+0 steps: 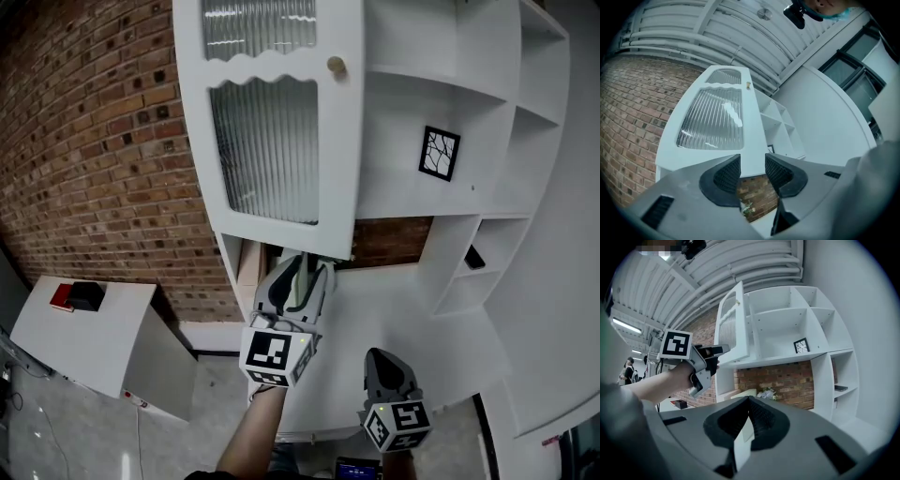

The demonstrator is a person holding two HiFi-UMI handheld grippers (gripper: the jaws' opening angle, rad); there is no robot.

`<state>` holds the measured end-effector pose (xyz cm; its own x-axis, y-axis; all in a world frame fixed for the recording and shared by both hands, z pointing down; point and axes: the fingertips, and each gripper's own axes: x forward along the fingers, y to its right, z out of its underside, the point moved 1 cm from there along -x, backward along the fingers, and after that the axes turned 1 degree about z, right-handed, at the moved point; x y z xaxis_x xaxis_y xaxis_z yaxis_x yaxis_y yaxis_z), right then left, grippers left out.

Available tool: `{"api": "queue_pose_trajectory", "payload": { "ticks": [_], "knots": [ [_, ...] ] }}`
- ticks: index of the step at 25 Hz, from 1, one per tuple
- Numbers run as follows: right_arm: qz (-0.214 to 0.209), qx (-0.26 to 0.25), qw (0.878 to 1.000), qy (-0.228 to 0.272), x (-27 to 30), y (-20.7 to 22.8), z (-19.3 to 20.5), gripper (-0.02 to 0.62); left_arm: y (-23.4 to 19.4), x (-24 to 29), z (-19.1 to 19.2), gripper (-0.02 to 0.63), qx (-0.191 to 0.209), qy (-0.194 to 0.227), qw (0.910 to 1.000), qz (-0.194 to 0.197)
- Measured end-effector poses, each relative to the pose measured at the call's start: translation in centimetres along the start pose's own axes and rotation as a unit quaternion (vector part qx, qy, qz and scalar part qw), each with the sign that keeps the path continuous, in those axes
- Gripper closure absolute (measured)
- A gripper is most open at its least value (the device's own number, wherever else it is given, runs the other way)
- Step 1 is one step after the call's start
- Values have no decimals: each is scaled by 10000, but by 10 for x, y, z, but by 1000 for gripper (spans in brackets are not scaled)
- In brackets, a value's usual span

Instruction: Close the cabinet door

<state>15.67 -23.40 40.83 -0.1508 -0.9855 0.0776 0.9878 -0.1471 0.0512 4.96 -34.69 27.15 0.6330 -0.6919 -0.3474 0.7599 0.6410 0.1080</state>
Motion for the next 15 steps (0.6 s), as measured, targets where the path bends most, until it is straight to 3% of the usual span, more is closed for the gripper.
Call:
{"api": "queue_pose_trajectory", "payload": {
  "ticks": [15],
  "knots": [
    [56,-6,9999,-83,42,9,-3,594,-36,40,26,513,199,-125,9995,-200]
  ]
}}
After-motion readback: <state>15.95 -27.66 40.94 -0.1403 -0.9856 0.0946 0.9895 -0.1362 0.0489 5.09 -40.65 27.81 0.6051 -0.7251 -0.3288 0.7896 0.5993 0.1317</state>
